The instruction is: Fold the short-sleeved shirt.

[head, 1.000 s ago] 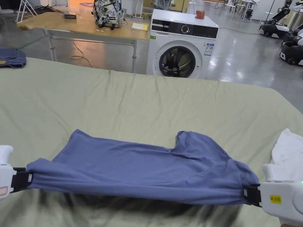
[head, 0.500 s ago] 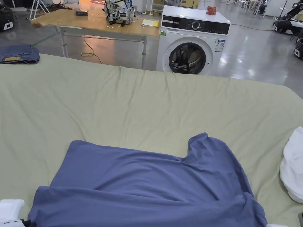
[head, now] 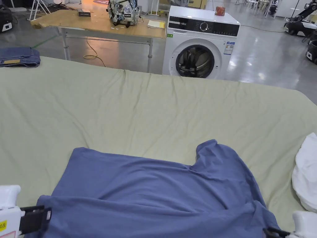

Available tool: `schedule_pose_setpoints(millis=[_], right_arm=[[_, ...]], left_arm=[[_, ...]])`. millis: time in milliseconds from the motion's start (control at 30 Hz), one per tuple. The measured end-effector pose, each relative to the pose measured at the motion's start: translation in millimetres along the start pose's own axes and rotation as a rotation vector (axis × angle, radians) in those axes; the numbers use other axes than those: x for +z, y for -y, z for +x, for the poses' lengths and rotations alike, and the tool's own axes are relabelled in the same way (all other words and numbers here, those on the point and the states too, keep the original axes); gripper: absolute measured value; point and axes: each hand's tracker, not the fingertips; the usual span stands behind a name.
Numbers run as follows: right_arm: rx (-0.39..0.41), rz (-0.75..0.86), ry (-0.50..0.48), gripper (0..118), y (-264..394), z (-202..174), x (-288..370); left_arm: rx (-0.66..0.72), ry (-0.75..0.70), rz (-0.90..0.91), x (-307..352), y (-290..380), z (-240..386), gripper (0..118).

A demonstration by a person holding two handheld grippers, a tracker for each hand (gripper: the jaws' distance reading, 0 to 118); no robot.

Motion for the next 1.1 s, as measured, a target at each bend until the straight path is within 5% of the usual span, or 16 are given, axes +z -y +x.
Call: schedule_pose_setpoints(millis=[167, 233, 300, 333, 367, 433, 733, 1100], right_arm=[[-0.029, 0.245, -0.03, 61, -26.7, -30.8, 10.1], [-0.035, 0.347, -0.042, 33, -34.2, -49.7, 11.4], [-0.032, 0.405, -0.036, 8, -42.7, -65.9, 10.9], [-0.036, 0.418, -0.051, 4, -47.8, -75.2, 10.2], [-0.05, 0.419, -0.063, 0, -52.1, -82.4, 9.3], [-0.098, 0.436, -0.119, 0, -59.7, -91.8, 6.3], [-0.078, 0.455, -0.133, 0, -75.6, -122.5, -13.9], [-0.04, 0.362, -0.134, 0, -78.1, -116.0, -45.4]], left_arm=[[-0.078, -0.001, 0.173, 6.2, -21.8, 35.8, 54], [-0.11, -0.011, 0.25, 7.5, -27.7, 51.8, 50], [-0.148, -0.007, 0.311, 7.4, -31.6, 64.9, 24], [-0.169, -0.012, 0.346, 7.7, -32.9, 73.2, 5], [-0.184, -0.03, 0.36, 7.5, -34.7, 81.0, 2], [-0.189, -0.043, 0.379, 0.4, -39.4, 85.1, 0], [-0.114, -0.098, 0.396, -26.3, -80.7, 71.8, 0], [0.061, 0.072, -0.08, -132.8, -201.1, -3.0, 0]])
